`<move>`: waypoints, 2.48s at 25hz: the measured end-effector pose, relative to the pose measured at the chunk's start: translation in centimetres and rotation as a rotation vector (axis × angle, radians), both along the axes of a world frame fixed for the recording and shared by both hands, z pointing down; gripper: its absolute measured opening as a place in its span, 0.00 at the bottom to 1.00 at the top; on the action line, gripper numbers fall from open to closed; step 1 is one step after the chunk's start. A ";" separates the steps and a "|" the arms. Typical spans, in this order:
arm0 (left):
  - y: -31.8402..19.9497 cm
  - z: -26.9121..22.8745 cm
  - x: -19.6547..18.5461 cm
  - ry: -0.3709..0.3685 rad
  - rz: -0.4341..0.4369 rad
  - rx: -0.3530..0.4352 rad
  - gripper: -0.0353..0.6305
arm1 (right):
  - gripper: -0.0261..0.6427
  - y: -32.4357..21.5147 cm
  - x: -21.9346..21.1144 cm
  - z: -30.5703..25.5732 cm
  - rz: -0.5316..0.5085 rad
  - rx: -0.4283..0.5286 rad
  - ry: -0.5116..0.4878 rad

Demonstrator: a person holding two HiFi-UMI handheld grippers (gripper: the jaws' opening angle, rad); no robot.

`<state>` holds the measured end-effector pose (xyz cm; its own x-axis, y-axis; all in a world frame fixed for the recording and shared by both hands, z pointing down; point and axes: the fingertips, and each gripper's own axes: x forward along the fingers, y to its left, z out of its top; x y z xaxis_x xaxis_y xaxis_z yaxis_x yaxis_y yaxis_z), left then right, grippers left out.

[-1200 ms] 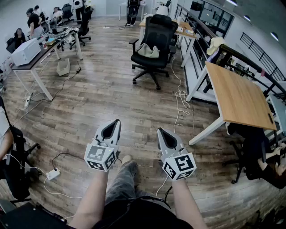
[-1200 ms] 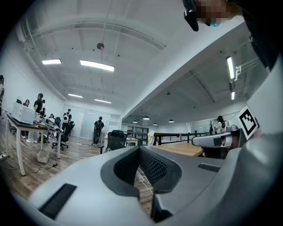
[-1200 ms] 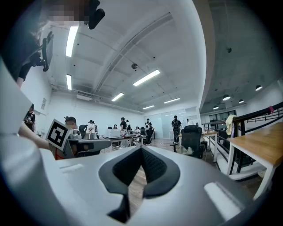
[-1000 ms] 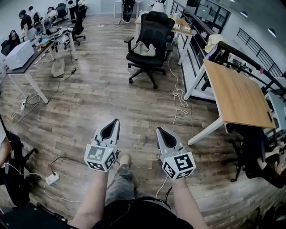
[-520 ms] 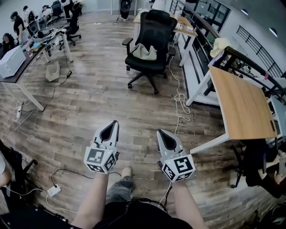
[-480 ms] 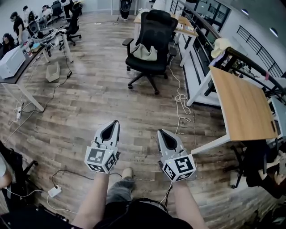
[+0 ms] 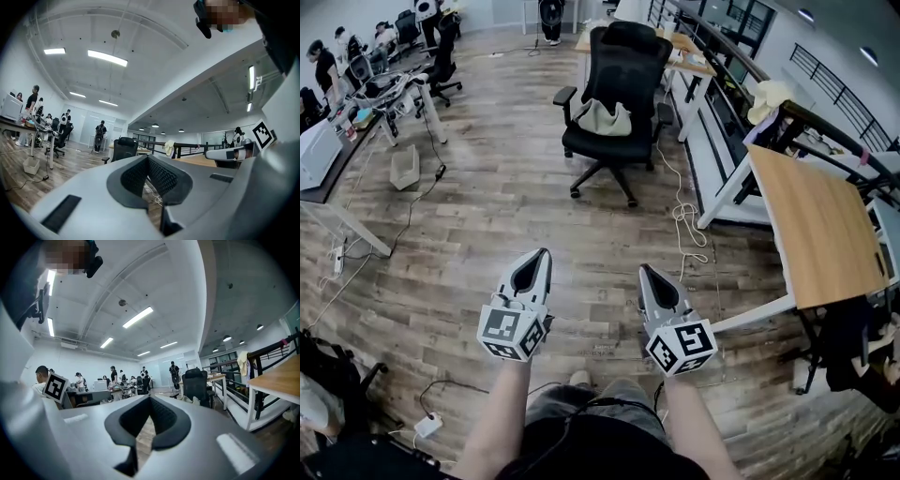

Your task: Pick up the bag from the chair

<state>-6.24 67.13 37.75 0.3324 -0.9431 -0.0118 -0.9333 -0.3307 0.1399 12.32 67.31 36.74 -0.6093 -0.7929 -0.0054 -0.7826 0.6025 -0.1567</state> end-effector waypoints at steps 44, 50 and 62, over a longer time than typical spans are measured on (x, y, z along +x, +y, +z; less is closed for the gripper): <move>-36.6 0.3 1.6 -0.023 0.010 -0.023 0.05 | 0.05 -35.8 0.1 1.7 -0.041 -0.039 0.022; -41.6 0.5 0.3 0.002 0.018 -0.025 0.05 | 0.05 -40.2 -1.4 1.5 -0.037 -0.030 0.025; -54.8 0.6 -3.5 0.015 0.080 -0.043 0.05 | 0.05 -52.5 -5.1 1.8 0.028 -0.054 0.032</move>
<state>-9.71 12.35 38.33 0.4068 -0.9132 0.0224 -0.9018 -0.3976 0.1695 7.20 14.76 38.57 -0.5857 -0.8085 0.0570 -0.8044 0.5712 -0.1633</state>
